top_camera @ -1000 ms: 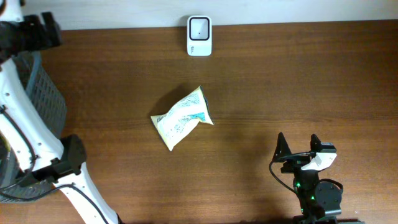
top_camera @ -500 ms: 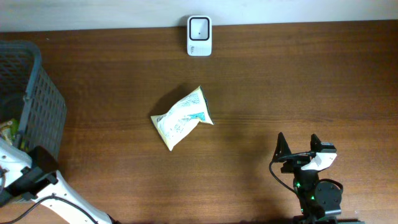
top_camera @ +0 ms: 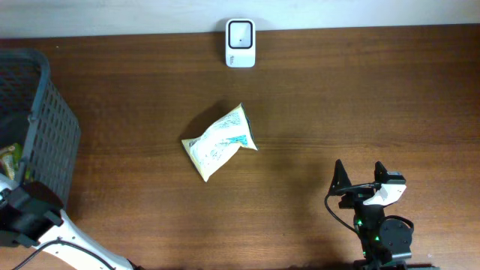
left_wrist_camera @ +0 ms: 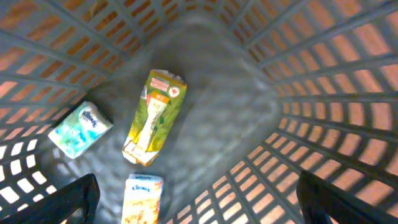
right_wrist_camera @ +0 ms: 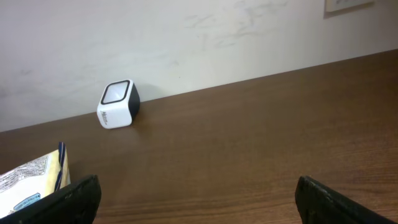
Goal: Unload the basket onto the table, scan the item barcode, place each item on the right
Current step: 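Return the left gripper into the basket above the green drink pouch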
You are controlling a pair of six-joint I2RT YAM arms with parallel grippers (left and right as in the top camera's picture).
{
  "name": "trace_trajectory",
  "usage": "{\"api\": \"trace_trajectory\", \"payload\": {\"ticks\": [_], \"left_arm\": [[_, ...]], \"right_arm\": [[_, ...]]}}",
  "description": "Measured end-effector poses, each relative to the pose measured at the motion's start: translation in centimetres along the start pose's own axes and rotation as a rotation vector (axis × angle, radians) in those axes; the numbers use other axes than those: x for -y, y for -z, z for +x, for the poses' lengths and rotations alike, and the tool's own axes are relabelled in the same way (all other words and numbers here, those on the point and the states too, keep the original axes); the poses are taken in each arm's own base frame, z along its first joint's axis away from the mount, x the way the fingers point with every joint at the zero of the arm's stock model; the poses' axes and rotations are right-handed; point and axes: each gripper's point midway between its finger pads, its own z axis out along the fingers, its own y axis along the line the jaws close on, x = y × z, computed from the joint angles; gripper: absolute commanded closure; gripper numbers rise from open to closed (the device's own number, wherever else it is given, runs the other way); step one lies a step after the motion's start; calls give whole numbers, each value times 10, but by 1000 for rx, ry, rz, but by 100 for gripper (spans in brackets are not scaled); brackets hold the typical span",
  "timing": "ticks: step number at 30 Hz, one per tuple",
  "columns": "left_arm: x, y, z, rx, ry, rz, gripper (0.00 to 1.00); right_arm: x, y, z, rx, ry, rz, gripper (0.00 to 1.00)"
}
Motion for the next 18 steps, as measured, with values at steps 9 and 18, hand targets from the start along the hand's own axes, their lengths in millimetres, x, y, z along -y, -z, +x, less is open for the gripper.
{"api": "trace_trajectory", "payload": {"ticks": [9, 18], "left_arm": [[-12, -45, 17, -114, -5, -64, 0], [-20, -91, 40, -221, -30, -101, 0]], "right_arm": [[0, 0, 0, 0, 0, 0, 1], [0, 0, 0, 0, 0, 0, 1]]}}
